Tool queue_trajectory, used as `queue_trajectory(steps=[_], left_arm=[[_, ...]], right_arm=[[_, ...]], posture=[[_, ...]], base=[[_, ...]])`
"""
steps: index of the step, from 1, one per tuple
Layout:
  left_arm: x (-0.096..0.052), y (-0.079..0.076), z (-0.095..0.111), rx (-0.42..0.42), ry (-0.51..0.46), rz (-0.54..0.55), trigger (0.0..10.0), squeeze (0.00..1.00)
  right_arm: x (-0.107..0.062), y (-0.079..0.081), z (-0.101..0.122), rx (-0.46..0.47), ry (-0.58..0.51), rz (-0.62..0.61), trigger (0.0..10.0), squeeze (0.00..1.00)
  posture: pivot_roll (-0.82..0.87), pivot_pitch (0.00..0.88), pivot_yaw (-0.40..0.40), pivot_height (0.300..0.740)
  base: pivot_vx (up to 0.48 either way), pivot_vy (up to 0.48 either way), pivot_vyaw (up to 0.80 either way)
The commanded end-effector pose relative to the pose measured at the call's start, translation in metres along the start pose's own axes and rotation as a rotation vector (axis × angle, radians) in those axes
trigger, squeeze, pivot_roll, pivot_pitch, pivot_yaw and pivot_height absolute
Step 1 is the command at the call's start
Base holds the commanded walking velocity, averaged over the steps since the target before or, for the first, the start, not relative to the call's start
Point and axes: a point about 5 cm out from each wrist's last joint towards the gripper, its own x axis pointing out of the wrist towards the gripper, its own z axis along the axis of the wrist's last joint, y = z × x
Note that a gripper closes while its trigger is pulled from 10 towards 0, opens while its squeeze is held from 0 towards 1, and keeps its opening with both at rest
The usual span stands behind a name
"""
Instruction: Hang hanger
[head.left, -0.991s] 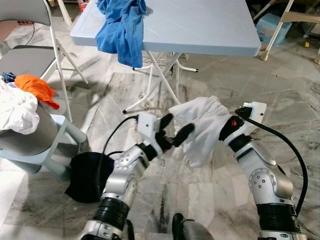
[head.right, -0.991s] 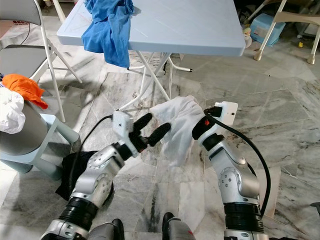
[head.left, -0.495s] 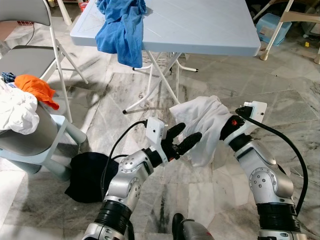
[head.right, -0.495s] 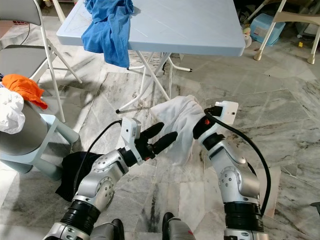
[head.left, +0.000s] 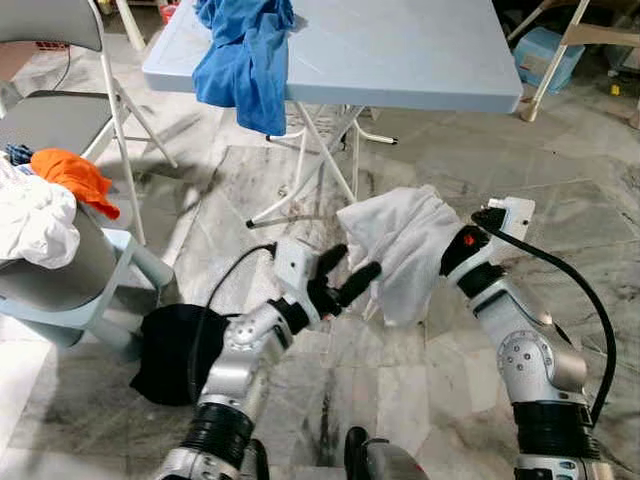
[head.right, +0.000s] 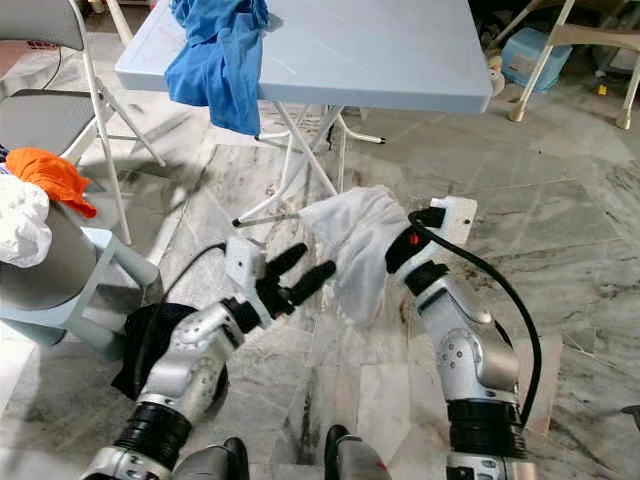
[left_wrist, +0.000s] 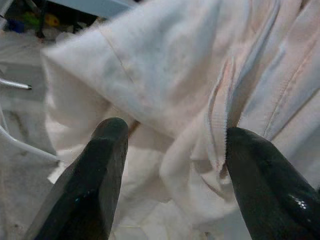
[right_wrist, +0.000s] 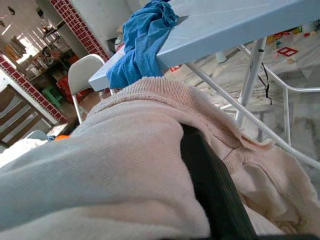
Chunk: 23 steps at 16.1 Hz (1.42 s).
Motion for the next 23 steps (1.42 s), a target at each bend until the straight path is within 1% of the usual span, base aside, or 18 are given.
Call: queue_trajectory(steps=[1,3,5,6,8,9,10,11,12,13,16,17,18,21,22,23], left_arm=[[0.006,-0.007,-0.001,0.011,0.004,-0.041,9.8,0.00],[0.014,-0.012,0.001,0.004,-0.007,-0.069,10.0,0.00],[0.020,-0.018,0.005,0.022,-0.018,-0.099,10.0,0.00],[0.020,-0.019,0.006,0.033,-0.025,-0.106,10.0,0.00],[0.017,-0.018,0.009,0.029,-0.035,-0.109,10.0,0.00],[0.015,-0.018,0.006,0.020,-0.027,-0.113,4.7,0.00],[0.013,-0.017,0.002,0.013,-0.014,-0.118,3.9,0.00],[0.012,-0.018,0.001,0.004,-0.010,-0.123,0.0,0.00],[0.012,-0.020,0.002,0.021,-0.009,-0.137,0.2,0.00],[0.009,-0.021,0.004,0.045,-0.016,-0.141,10.0,0.00],[-0.003,-0.016,0.006,0.065,-0.023,-0.123,10.0,0.00],[-0.006,-0.013,0.002,0.074,-0.006,-0.099,10.0,0.13],[-0.007,-0.011,-0.002,0.062,0.003,-0.085,10.0,1.00],[-0.006,-0.013,-0.006,0.076,0.014,-0.090,10.0,1.00],[-0.005,-0.012,-0.008,0.099,0.017,-0.071,10.0,1.00],[-0.005,-0.012,-0.008,0.102,0.018,-0.067,10.0,1.00]], right_arm=[[0.002,0.007,0.008,-0.016,-0.027,0.027,0.0,0.00],[0.002,0.008,0.008,-0.015,-0.027,0.031,0.0,0.00],[0.001,0.007,0.007,-0.019,-0.024,0.025,0.0,0.00],[0.000,0.006,0.006,-0.023,-0.021,0.021,0.0,0.00],[-0.002,0.005,0.006,-0.025,-0.021,0.012,0.0,0.00],[-0.002,0.005,0.006,-0.025,-0.021,0.011,0.0,0.00],[-0.002,0.005,0.006,-0.024,-0.021,0.012,0.0,0.00],[-0.001,0.005,0.006,-0.025,-0.020,0.012,0.0,0.00],[0.000,0.005,0.005,-0.027,-0.018,0.012,0.0,0.00],[0.001,0.004,0.006,-0.029,-0.017,0.009,0.0,0.00],[0.002,0.004,0.006,-0.031,-0.016,0.007,0.0,0.00],[0.002,0.005,0.005,-0.030,-0.014,0.011,0.0,0.00],[0.003,0.005,0.004,-0.029,-0.012,0.015,0.0,0.00],[0.004,0.007,0.004,-0.030,-0.011,0.022,0.0,0.00],[0.005,0.007,0.006,-0.031,-0.014,0.024,0.0,0.00],[0.005,0.007,0.006,-0.031,-0.015,0.025,0.0,0.00]], posture=[[-0.04,0.214,-0.006,0.740],[-0.05,0.213,-0.004,0.740],[-0.05,0.213,-0.004,0.740],[-0.06,0.213,0.002,0.740],[-0.06,0.213,0.002,0.740],[-0.06,0.213,0.002,0.740],[-0.06,0.213,0.002,0.740],[-0.06,0.212,0.005,0.740],[-0.06,0.212,0.005,0.740],[-0.06,0.212,0.005,0.740],[-0.05,0.213,0.002,0.740],[-0.05,0.213,-0.001,0.740],[-0.05,0.213,-0.001,0.740],[-0.05,0.213,-0.004,0.740],[-0.05,0.213,-0.004,0.740],[-0.05,0.212,-0.002,0.740]], base=[[0.000,0.000,0.00],[0.000,0.000,0.00],[0.000,0.000,0.00],[0.000,0.000,0.00],[0.000,0.000,0.00],[0.000,0.000,0.00],[0.000,0.000,0.00],[0.000,0.000,0.00],[0.000,0.000,0.00],[0.000,0.000,0.00],[0.000,0.000,0.00],[0.000,0.000,0.00],[0.000,0.000,0.00],[0.000,0.000,0.00],[0.000,0.000,0.00],[0.000,0.000,0.00]])
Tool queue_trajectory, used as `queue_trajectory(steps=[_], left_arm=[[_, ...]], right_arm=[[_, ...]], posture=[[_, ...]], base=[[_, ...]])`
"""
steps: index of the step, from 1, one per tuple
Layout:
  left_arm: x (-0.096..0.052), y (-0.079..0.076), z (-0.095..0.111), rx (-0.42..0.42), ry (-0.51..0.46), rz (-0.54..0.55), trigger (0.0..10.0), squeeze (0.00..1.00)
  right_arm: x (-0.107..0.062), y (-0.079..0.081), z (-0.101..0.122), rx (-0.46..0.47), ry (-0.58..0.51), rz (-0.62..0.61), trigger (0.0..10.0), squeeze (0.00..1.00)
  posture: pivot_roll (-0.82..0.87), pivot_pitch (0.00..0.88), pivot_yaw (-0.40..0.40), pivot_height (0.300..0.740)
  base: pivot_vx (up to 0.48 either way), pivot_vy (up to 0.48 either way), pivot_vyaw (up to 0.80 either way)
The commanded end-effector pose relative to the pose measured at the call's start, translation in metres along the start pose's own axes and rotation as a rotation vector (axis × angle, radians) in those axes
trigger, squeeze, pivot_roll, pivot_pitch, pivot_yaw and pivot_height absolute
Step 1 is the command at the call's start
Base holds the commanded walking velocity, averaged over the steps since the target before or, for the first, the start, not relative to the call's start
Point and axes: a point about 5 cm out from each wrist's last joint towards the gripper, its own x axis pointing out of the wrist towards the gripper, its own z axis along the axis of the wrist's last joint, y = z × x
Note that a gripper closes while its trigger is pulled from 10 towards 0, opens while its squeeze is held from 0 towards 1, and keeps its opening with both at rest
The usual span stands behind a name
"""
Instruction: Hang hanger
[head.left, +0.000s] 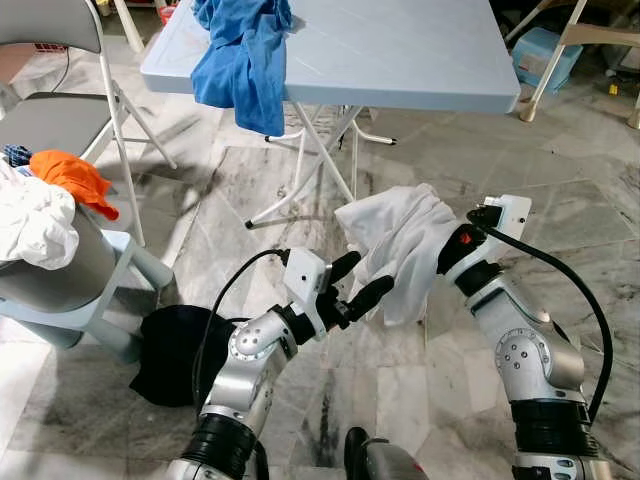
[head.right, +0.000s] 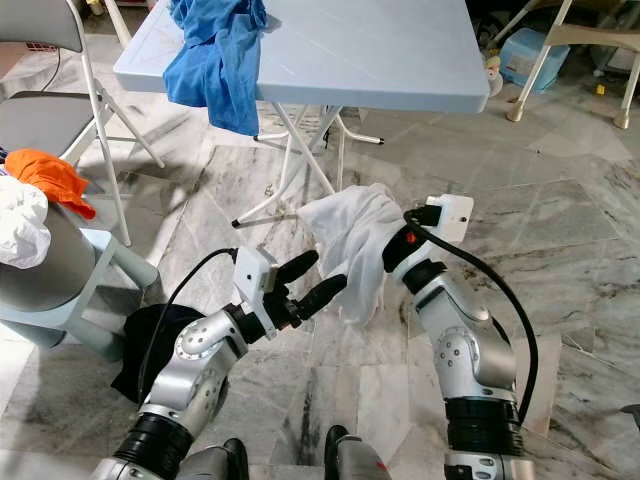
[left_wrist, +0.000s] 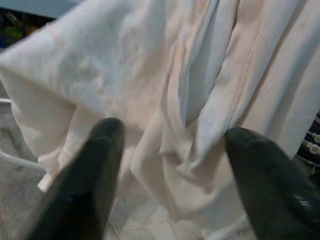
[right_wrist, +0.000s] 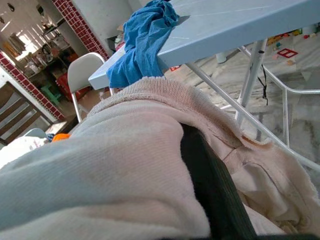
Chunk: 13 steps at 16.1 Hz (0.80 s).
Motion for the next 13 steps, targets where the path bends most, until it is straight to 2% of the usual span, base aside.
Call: queue_trajectory(steps=[1,2,7,8,9,10,13], left_arm=[[0.002,-0.002,-0.004,0.017,0.015,0.000,10.0,1.00],[0.003,-0.002,-0.004,0.021,0.018,-0.007,10.0,0.00],[0.012,0.000,-0.006,0.038,0.016,0.004,10.0,0.00],[0.013,0.001,-0.006,0.034,0.012,0.004,6.0,0.00],[0.015,0.001,-0.006,0.028,0.008,0.000,0.5,0.00],[0.016,0.001,-0.005,0.026,0.005,-0.002,0.0,0.00],[0.018,0.001,-0.006,0.026,-0.001,-0.002,0.0,0.00]], right_arm=[[0.003,0.006,0.007,-0.015,-0.025,0.024,0.0,0.00],[0.003,0.007,0.006,-0.013,-0.024,0.026,0.0,0.00],[0.001,0.008,0.007,-0.013,-0.023,0.030,0.0,0.00],[0.001,0.008,0.007,-0.014,-0.021,0.030,0.0,0.00],[0.001,0.008,0.007,-0.014,-0.020,0.031,0.0,0.00],[0.001,0.008,0.006,-0.015,-0.019,0.030,0.0,0.00],[0.000,0.008,0.006,-0.017,-0.018,0.029,0.0,0.00]], posture=[[-0.05,0.213,-0.001,0.740],[-0.06,0.212,-0.002,0.740],[-0.07,0.212,0.000,0.740],[-0.07,0.212,0.000,0.740],[-0.07,0.212,0.000,0.740],[-0.08,0.208,0.002,0.740],[-0.08,0.208,0.001,0.740]], base=[[0.000,0.000,0.00],[0.000,0.000,0.00],[0.000,0.000,0.00],[0.000,0.000,0.00],[0.000,0.000,0.00],[0.000,0.000,0.00],[0.000,0.000,0.00]])
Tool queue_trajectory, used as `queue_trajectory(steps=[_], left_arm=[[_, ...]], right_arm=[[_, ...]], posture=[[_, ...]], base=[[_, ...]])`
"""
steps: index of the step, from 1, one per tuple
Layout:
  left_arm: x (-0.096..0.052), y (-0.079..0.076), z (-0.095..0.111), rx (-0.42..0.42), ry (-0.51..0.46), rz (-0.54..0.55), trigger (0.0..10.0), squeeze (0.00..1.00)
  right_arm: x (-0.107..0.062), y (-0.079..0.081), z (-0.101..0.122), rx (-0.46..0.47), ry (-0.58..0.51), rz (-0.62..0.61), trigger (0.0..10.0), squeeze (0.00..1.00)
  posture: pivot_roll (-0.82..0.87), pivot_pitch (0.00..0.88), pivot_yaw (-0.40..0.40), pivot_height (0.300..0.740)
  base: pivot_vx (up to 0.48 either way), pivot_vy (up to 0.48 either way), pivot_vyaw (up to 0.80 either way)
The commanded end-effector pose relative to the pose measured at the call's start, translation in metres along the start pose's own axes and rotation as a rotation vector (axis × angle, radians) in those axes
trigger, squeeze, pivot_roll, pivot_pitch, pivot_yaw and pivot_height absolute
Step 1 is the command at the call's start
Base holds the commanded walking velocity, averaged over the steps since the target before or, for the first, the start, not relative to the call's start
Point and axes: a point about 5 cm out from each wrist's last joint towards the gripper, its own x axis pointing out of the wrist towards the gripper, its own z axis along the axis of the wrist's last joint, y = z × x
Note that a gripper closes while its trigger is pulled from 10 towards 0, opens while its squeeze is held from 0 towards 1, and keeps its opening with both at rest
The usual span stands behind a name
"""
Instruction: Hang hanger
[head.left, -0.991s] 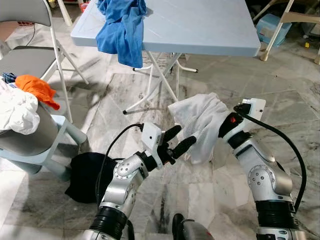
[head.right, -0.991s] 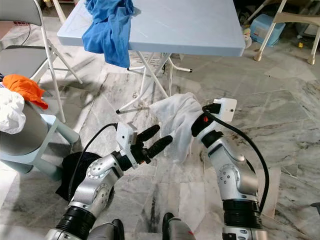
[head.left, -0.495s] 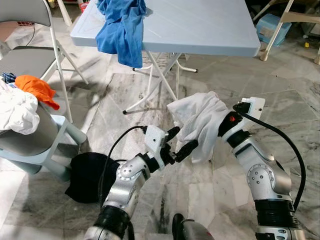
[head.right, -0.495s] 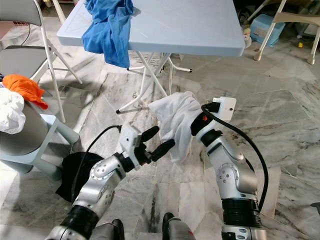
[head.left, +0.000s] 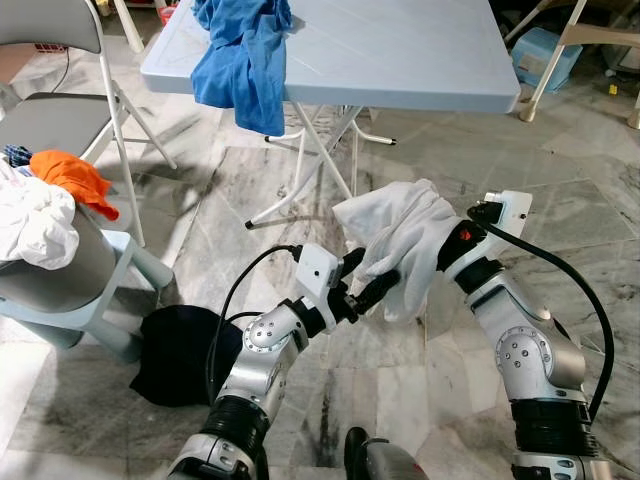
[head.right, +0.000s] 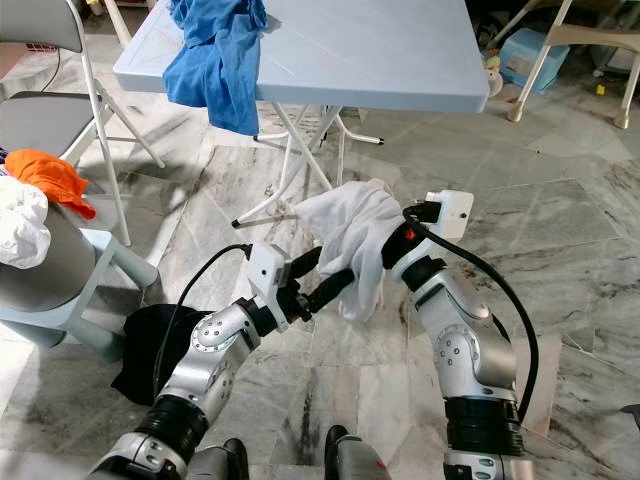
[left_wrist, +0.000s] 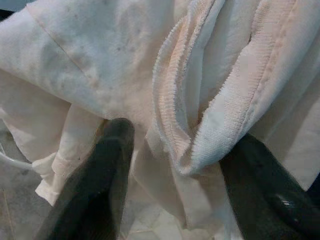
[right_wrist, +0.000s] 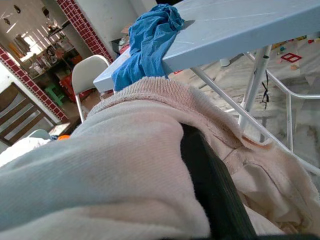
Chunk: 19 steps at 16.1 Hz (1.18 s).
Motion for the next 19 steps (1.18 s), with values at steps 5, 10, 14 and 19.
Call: queue_trajectory(steps=[5,10,14,19], left_arm=[[0.005,0.000,0.007,0.006,-0.059,0.025,0.0,0.00],[0.008,0.002,0.012,0.016,-0.087,0.038,0.0,0.00],[0.009,0.003,0.020,0.056,-0.121,0.054,0.0,0.00],[0.010,0.009,0.034,0.113,-0.169,0.098,0.0,0.00]], right_arm=[[-0.001,0.003,-0.001,-0.006,0.001,0.010,0.0,0.00],[-0.001,0.004,-0.004,-0.001,0.007,0.007,0.0,0.00],[-0.003,0.001,-0.006,-0.002,0.012,-0.007,0.0,0.00],[-0.003,-0.001,-0.009,-0.002,0.017,-0.021,0.0,0.00]], posture=[[-0.07,0.207,0.000,0.740],[-0.07,0.211,0.003,0.740],[-0.07,0.212,0.005,0.740],[-0.06,0.209,0.006,0.740]], base=[[0.000,0.000,0.00],[0.000,0.000,0.00],[0.000,0.000,0.00],[0.000,0.000,0.00]])
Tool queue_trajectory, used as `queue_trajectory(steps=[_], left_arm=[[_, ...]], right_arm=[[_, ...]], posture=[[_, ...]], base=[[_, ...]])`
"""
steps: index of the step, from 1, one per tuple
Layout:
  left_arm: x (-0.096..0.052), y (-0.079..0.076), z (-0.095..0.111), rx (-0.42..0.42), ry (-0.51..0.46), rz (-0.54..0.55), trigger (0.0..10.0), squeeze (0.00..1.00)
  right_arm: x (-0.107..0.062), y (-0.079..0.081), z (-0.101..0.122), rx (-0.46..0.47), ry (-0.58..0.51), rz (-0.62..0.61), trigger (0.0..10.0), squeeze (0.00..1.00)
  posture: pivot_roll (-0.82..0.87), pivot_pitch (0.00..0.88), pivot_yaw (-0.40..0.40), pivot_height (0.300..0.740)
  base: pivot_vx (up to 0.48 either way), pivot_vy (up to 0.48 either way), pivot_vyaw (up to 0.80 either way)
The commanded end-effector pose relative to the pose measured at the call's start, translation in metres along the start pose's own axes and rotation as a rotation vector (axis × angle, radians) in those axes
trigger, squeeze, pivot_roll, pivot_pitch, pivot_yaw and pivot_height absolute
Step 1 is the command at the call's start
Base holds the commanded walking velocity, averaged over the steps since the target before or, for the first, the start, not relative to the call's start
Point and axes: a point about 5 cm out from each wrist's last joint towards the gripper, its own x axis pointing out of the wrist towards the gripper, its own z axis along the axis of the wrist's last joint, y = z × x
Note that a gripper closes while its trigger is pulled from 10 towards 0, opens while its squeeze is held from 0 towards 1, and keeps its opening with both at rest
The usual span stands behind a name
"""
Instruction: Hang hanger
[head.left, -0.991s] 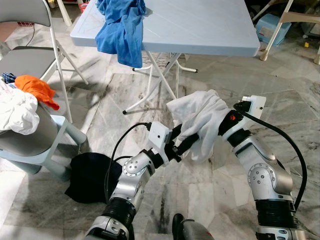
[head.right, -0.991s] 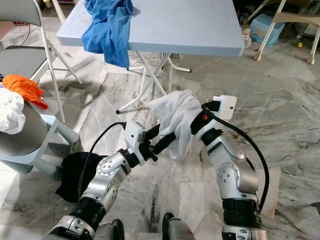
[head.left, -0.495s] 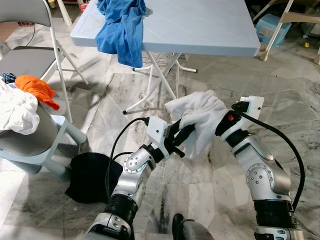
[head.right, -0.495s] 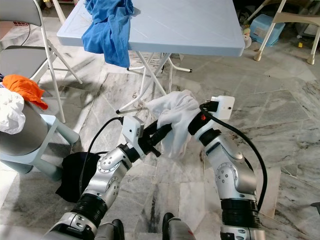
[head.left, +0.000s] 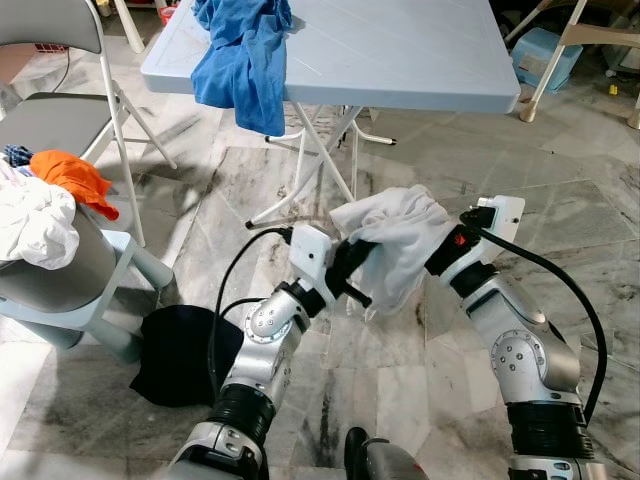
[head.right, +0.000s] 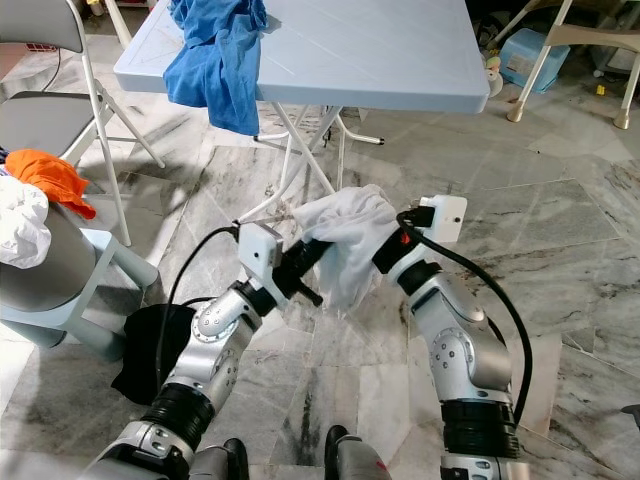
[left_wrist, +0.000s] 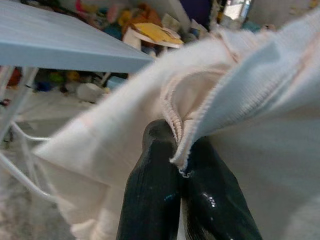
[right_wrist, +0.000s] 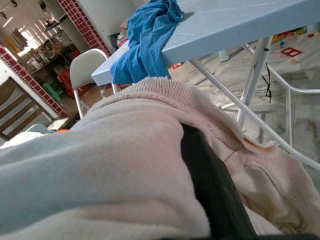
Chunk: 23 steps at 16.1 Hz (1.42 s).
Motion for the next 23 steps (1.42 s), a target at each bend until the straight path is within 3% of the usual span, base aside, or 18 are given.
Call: queue_trajectory(steps=[1,4,5,7,9,10,13,17,18,19,23], left_arm=[[0.005,0.004,0.014,0.057,-0.048,0.015,0.0,0.00],[0.006,0.003,0.018,0.088,-0.064,0.004,0.0,0.00],[0.007,-0.002,0.021,0.142,-0.077,-0.033,0.0,0.00],[0.001,-0.012,0.024,0.261,-0.076,-0.130,0.0,0.00],[-0.005,-0.013,0.023,0.306,-0.059,-0.161,0.0,0.00],[-0.016,-0.007,0.021,0.331,-0.032,-0.162,0.0,0.00],[-0.026,0.003,0.022,0.360,-0.013,-0.113,0.0,0.00],[-0.024,0.006,0.030,0.395,-0.023,-0.057,0.0,0.00],[-0.024,0.006,0.032,0.395,-0.028,-0.058,0.0,0.00],[-0.023,0.010,0.035,0.432,-0.030,-0.024,0.0,0.00],[-0.019,0.023,0.048,0.497,-0.071,0.103,0.0,0.00]], right_arm=[[-0.002,-0.003,-0.002,-0.001,-0.001,-0.020,0.0,0.00],[-0.002,-0.004,-0.003,-0.002,0.001,-0.027,0.0,0.00],[-0.002,-0.006,-0.003,-0.009,0.003,-0.040,0.0,0.00],[-0.001,-0.015,0.002,-0.096,-0.022,-0.131,0.0,0.00],[0.000,-0.018,0.004,-0.164,-0.022,-0.164,0.0,0.00],[0.001,-0.017,0.004,-0.239,-0.010,-0.174,0.0,0.00],[0.003,-0.014,-0.004,-0.308,0.019,-0.154,0.0,0.00],[0.003,-0.013,-0.015,-0.418,0.067,-0.142,0.0,0.00],[0.003,-0.012,-0.017,-0.437,0.078,-0.133,1.7,0.00],[0.003,-0.012,-0.019,-0.454,0.082,-0.131,0.0,0.00],[0.003,-0.013,-0.018,-0.457,0.070,-0.132,0.0,0.00]], posture=[[-0.06,0.209,0.003,0.740],[-0.06,0.210,0.001,0.740],[-0.06,0.210,0.001,0.740],[-0.06,0.212,0.004,0.740],[-0.06,0.213,0.006,0.740],[-0.05,0.213,0.003,0.740],[-0.04,0.212,0.001,0.740],[-0.03,0.211,-0.003,0.740],[-0.03,0.210,-0.004,0.740],[-0.03,0.209,-0.005,0.740],[-0.04,0.208,-0.015,0.740]], base=[[0.000,0.000,0.00],[0.000,0.000,0.00],[0.000,0.000,0.00],[0.000,0.000,0.00],[0.000,0.000,0.00],[0.000,0.000,0.00],[0.000,0.000,0.00],[0.000,0.000,0.00],[0.000,0.000,0.00],[0.000,0.000,0.00],[0.000,0.000,0.00]])
